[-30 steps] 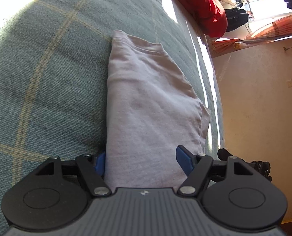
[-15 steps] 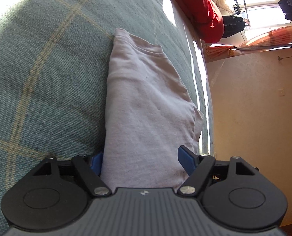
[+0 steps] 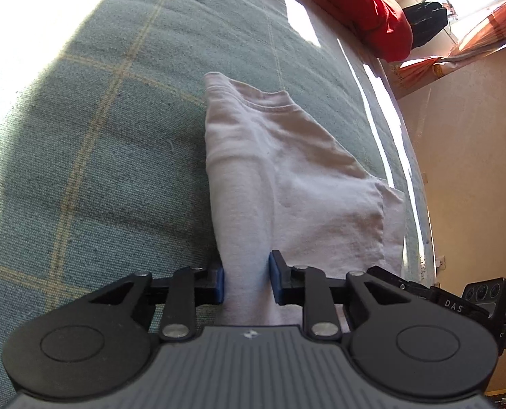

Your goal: Fold clothes

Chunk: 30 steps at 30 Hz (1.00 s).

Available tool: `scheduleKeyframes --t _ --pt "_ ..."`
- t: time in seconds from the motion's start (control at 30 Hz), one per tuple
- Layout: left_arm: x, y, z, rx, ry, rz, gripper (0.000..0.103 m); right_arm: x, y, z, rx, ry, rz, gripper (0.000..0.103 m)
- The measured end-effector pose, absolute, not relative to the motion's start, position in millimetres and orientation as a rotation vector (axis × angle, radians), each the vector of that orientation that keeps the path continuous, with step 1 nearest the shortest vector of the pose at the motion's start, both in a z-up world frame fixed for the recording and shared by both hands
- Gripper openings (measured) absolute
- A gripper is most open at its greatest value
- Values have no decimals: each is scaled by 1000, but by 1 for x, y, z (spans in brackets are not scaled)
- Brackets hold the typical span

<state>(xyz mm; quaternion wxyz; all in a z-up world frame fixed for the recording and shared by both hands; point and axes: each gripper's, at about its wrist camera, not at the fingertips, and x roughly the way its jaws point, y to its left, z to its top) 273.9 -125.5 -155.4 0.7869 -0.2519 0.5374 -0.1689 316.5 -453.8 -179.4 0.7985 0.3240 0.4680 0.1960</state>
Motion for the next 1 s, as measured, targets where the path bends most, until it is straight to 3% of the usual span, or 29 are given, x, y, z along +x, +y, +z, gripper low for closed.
scheduleKeyframes --t 0.27,0.37,0.53,0.67,0.73,0.8,0.9,1.0 --pt "257 -102 -120 -492 1069 -367 12 305 -431 -137 579 954 451 22" --pt "252 -88 -109 -499 1030 -385 5 303 -417 -124 543 943 456 22" --pt "255 -70 -105 -494 1000 -361 6 301 -406 -116 496 951 407 22" --pt "259 -61 -124 -556 1060 -374 34 294 -420 -126 525 965 363 25" --pt "260 -61 -136 -573 1099 -376 35 293 -428 -134 532 980 327 30" --pt "261 -62 -148 -591 1125 -383 44 292 -438 -144 569 990 311 39" --pt "263 -64 -168 -640 1162 -388 47 290 -454 -162 654 1002 306 58" --pt "269 -66 -180 -697 1168 -403 47 291 -463 -182 737 998 329 60"
